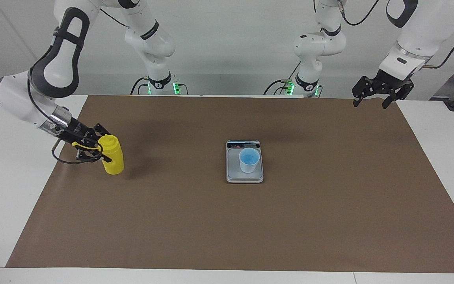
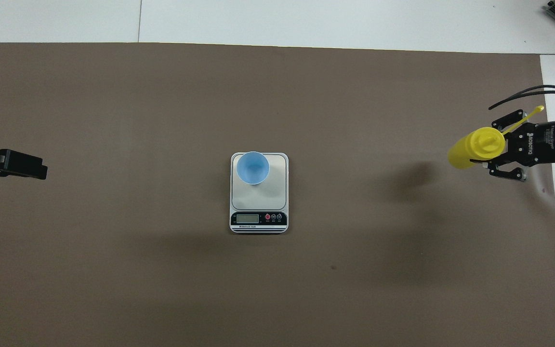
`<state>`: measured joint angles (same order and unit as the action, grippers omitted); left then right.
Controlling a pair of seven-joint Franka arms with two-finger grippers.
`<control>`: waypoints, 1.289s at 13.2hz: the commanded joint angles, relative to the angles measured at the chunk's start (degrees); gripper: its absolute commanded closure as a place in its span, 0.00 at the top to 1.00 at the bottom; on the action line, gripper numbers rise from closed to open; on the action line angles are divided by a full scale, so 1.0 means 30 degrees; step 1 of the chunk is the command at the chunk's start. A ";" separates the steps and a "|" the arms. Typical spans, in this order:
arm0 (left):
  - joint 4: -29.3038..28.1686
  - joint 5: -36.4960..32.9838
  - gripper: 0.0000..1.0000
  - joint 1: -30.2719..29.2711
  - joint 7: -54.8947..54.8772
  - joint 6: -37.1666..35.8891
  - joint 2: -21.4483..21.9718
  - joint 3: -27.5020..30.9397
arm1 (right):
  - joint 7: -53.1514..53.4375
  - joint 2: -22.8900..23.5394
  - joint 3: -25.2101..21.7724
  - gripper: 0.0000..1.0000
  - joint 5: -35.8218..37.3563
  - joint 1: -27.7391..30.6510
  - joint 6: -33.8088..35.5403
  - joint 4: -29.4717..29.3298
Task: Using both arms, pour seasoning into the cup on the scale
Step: 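Lower the bottle onto the table and open the right gripper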
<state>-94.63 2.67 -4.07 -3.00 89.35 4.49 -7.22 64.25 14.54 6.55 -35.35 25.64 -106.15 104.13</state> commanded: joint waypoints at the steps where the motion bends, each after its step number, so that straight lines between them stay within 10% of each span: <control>1: -0.0597 -0.0216 1.00 -0.0254 -0.0143 -0.0046 0.0611 -0.0114 | -0.1202 0.0570 0.0276 0.00 -0.0726 0.0827 0.0490 -0.0111; 5: -0.0597 -0.0216 1.00 -0.0254 -0.0172 -0.0046 0.0611 -0.0114 | -0.2696 0.1539 0.0218 0.00 -0.2014 0.1384 0.0987 0.0005; 6: -0.0597 -0.0216 1.00 -0.0254 -0.0172 -0.0046 0.0611 -0.0114 | -0.3045 0.1394 0.0189 0.17 -0.2392 0.1588 0.0727 0.0586; 7: -0.0597 -0.0216 1.00 -0.0254 -0.0172 -0.0046 0.0611 -0.0114 | -0.4238 0.1131 0.0159 0.78 -0.2860 0.1706 0.0666 0.1114; 8: -0.0597 -0.0216 1.00 -0.0254 -0.0172 -0.0046 0.0611 -0.0114 | -0.4975 0.1042 0.0130 0.85 -0.2923 0.1707 0.0637 0.1409; 17: -0.0597 -0.0216 1.00 -0.0254 -0.0143 -0.0046 0.0611 -0.0143 | -0.7171 0.0193 -0.0310 1.00 -0.0204 0.1678 -0.1471 0.0945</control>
<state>-94.63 2.67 -4.07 -3.00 89.35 4.49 -7.22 47.11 16.78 5.53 -38.70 30.35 -109.03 106.32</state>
